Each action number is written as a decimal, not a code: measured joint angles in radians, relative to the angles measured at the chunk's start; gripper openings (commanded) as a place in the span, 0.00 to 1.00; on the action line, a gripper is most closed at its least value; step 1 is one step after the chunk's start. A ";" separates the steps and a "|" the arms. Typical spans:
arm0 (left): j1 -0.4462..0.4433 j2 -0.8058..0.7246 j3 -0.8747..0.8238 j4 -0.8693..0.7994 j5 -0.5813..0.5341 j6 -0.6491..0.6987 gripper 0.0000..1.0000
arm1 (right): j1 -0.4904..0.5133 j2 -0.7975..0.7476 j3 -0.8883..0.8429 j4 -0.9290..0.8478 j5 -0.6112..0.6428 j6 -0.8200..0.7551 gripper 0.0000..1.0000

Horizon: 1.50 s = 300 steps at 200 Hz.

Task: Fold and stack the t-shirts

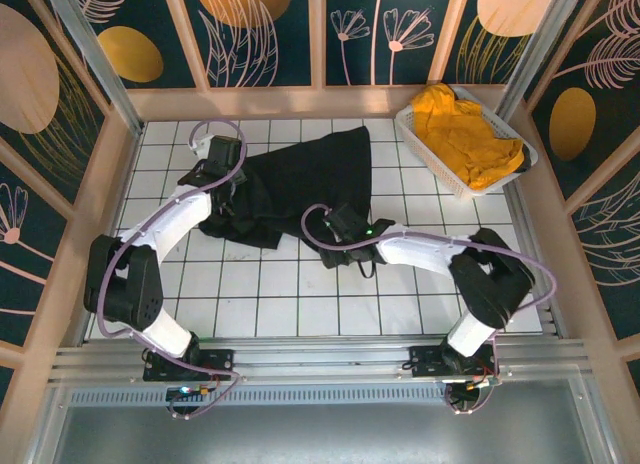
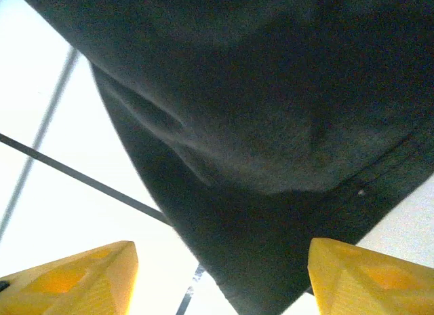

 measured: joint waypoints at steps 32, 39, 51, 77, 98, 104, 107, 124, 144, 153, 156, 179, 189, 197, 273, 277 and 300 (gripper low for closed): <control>0.000 -0.027 0.000 -0.003 0.019 0.000 0.00 | 0.008 0.101 0.050 -0.017 0.047 -0.024 0.50; 0.000 -0.033 0.000 -0.003 0.021 0.000 0.00 | 0.008 0.110 0.066 -0.016 0.047 -0.028 0.36; 0.000 -0.042 0.000 -0.003 0.022 0.000 0.00 | 0.006 0.128 0.082 -0.012 0.051 -0.025 0.11; 0.000 -0.059 0.001 -0.007 0.025 0.000 0.00 | -0.019 0.129 0.099 -0.013 0.068 -0.005 0.00; 0.001 -0.076 0.018 -0.029 0.026 0.000 0.00 | -0.097 0.078 0.124 -0.032 0.087 0.018 0.00; 0.001 -0.079 0.028 -0.035 0.027 0.000 0.00 | -0.128 0.055 0.148 -0.041 0.093 0.024 0.00; 0.001 -0.081 0.035 -0.038 0.028 0.000 0.00 | -0.145 0.045 0.161 -0.044 0.095 0.027 0.00; 0.002 -0.096 0.080 -0.050 0.028 -0.001 0.00 | -0.238 -0.018 0.279 -0.043 0.100 0.037 0.00; 0.002 -0.120 0.137 -0.060 0.021 -0.007 0.00 | -0.327 -0.076 0.438 -0.021 0.105 0.037 0.00; 0.002 -0.138 0.160 -0.060 0.013 -0.009 0.00 | -0.357 -0.096 0.498 -0.010 0.103 0.037 0.00; 0.002 -0.145 0.166 -0.060 0.010 -0.010 0.00 | -0.367 -0.103 0.521 -0.007 0.103 0.037 0.00; 0.002 -0.216 0.187 -0.047 -0.014 -0.012 0.00 | -0.403 -0.130 0.622 0.007 0.093 0.037 0.00; 0.002 -0.251 0.188 -0.037 -0.023 -0.012 0.00 | -0.412 -0.142 0.637 0.008 0.089 0.037 0.00; 0.002 -0.278 0.190 -0.032 -0.031 -0.012 0.00 | -0.415 -0.153 0.639 0.008 0.085 0.037 0.00; 0.002 -0.595 0.110 0.145 -0.027 0.008 0.00 | -0.441 -0.431 0.563 0.114 0.103 0.057 0.00; 0.002 -0.614 0.098 0.159 -0.020 0.011 0.01 | -0.441 -0.455 0.554 0.129 0.106 0.058 0.00; 0.002 -0.720 0.026 0.248 0.031 0.023 0.05 | -0.441 -0.570 0.507 0.208 0.122 0.071 0.00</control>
